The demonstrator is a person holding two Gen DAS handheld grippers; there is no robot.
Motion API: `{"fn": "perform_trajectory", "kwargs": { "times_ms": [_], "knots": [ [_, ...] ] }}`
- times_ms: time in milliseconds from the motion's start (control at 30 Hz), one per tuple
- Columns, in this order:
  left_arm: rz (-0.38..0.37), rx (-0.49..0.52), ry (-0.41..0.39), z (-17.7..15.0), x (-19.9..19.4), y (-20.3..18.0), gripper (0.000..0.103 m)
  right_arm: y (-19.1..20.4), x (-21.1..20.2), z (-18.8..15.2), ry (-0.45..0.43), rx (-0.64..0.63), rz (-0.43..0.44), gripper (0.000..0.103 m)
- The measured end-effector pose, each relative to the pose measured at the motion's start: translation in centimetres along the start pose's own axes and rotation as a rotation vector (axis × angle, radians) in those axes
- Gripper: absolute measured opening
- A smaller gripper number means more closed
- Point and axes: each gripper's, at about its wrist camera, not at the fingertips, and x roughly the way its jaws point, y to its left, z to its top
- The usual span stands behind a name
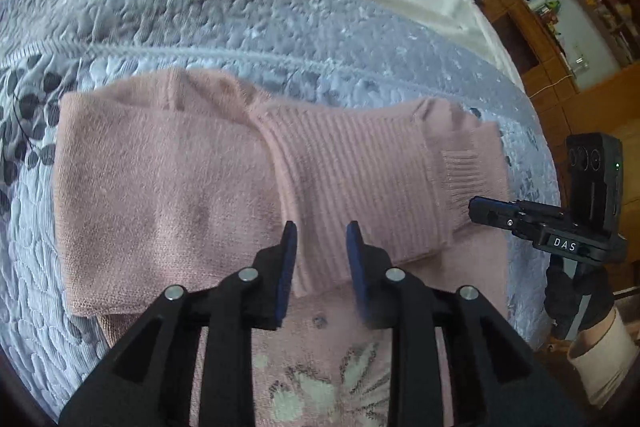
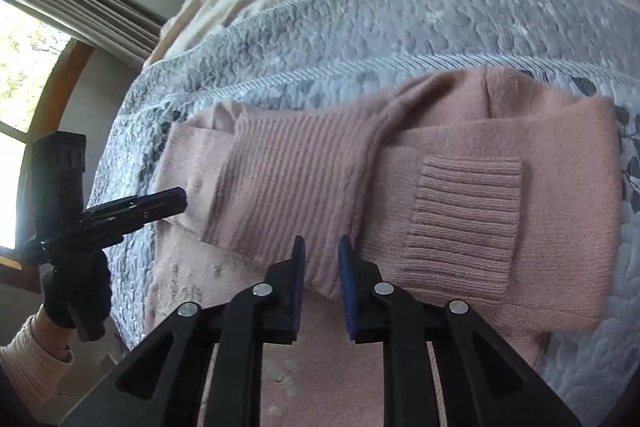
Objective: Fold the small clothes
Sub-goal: 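Move both grippers to the ribbed hem of the sweater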
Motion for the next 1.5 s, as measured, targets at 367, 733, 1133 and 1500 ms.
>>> {"fn": "perform_trajectory", "kwargs": {
  "times_ms": [367,733,1133,1500],
  "knots": [
    [0.021,0.008,0.11,-1.3,6.2,0.2,0.027,-1.6,4.9,-1.8,0.066,0.068,-0.016,0.012],
    [0.146,0.0,0.002,-5.8,-1.1,-1.4,0.059,0.5,-3.1,-6.0,-0.064,0.04,-0.019,0.034],
    [0.347,-0.157,0.117,-22.9,-10.4,1.9,0.068,-1.6,-9.8,-22.9,0.055,0.142,-0.14,0.051],
    [0.369,-0.273,0.261,-32.5,-11.1,4.8,0.068,-4.0,-8.8,-32.4,0.22,0.257,-0.169,0.056]
  ]
}}
